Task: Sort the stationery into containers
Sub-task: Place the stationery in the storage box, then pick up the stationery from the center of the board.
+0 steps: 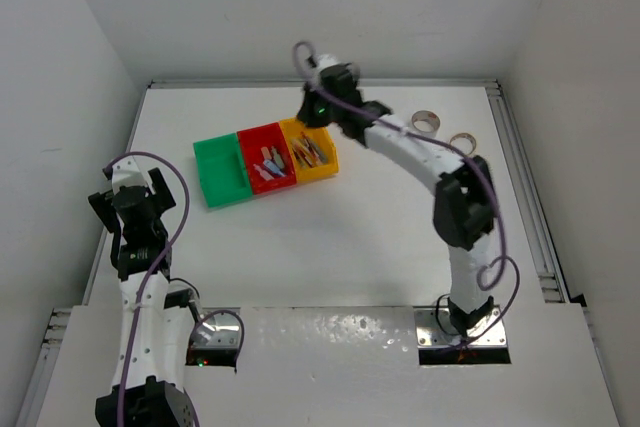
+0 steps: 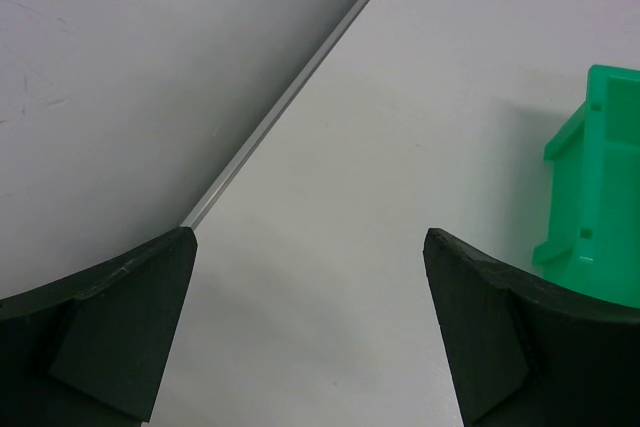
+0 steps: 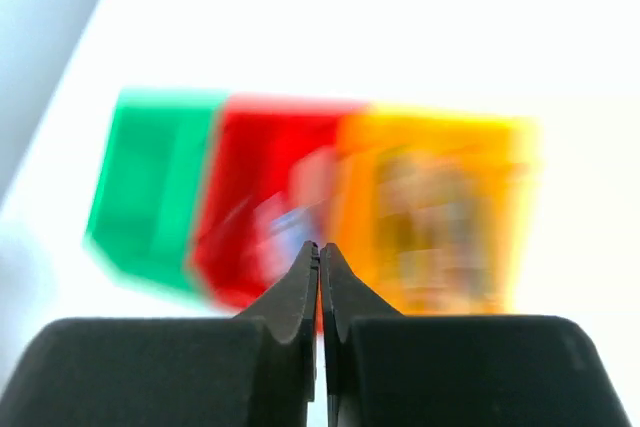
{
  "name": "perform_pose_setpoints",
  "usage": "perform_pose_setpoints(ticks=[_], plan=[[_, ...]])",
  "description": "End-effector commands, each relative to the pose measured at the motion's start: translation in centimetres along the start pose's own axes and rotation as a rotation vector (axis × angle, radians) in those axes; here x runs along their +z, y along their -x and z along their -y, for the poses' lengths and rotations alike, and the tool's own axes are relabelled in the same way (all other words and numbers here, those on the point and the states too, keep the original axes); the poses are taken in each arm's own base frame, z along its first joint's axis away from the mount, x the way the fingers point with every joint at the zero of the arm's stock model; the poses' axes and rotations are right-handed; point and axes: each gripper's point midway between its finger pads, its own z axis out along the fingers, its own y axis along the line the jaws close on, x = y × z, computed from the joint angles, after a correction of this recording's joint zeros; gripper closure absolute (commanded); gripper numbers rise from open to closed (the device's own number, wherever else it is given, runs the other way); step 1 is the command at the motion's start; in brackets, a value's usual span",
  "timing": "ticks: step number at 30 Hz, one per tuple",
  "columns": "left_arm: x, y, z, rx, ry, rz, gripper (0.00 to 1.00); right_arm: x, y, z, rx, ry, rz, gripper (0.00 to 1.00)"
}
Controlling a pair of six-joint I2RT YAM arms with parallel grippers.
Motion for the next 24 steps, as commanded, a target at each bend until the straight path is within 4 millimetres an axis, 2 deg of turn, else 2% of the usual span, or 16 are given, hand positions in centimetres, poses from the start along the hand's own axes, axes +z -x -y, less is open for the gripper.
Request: perform_pose_setpoints(ticks=[1,2,4,5,8,9,10,11,13,15,17,19,24], plan=[[0.2,0.6,-0.5,-0.015,0.019,0.024,0.05,-9.2,8.9,10.8,0.127,-0.253,0.204,1.00],[0.3,0.4,-0.3,-0.011,0.013,0.017,0.05,-11.1,8.1,15.9,0.202,-0.388,0.204,0.79],[0.3,0.5,-0.3,-0.014,0.013,0.017,0.05,-13.6,7.2,22.2,0.307,-0.605,0.232,0.66],[0.3,0.4,-0.3,-0.014,0.011,0.011,0.05,-14.6,6.0,26.1,0.358,-0.693,0.209,0.50],[0.4,0.1,-0.2,-0.007,0.011,-0.008,0.06,-15.8,5.8,31.2,0.457,-0.801,0.214,0.46],[0.4,-0.1,-0.2,-0.004,0.009,-0.015,0.06,-15.6,3.8,34.1,0.505,-0.857,0.164,0.43],[0.5,-0.2,-0.1,-0.001,0.008,-0.022,0.06,-15.6,4.3,35.3,0.542,-0.869,0.184,0.43],[0.5,-0.2,-0.1,0.002,0.008,-0.029,0.06,-14.3,2.7,36.6,0.568,-0.880,0.143,0.44],[0.6,-0.3,-0.1,0.005,0.004,-0.038,0.07,-13.9,2.7,38.7,0.600,-0.884,0.159,0.45],[0.6,-0.1,-0.2,0.002,0.007,-0.040,0.07,-12.7,1.2,40.6,0.612,-0.901,0.133,0.47],[0.7,-0.2,-0.3,0.001,0.010,-0.047,0.07,-11.9,0.4,41.4,0.609,-0.911,0.120,0.48],[0.7,-0.2,-0.4,0.000,0.011,-0.048,0.07,-10.8,-1.6,42.5,0.615,-0.944,0.077,0.51],[0.8,-0.2,-0.6,0.003,0.014,-0.056,0.07,-10.9,-3.8,43.0,0.628,-0.986,0.049,0.54]])
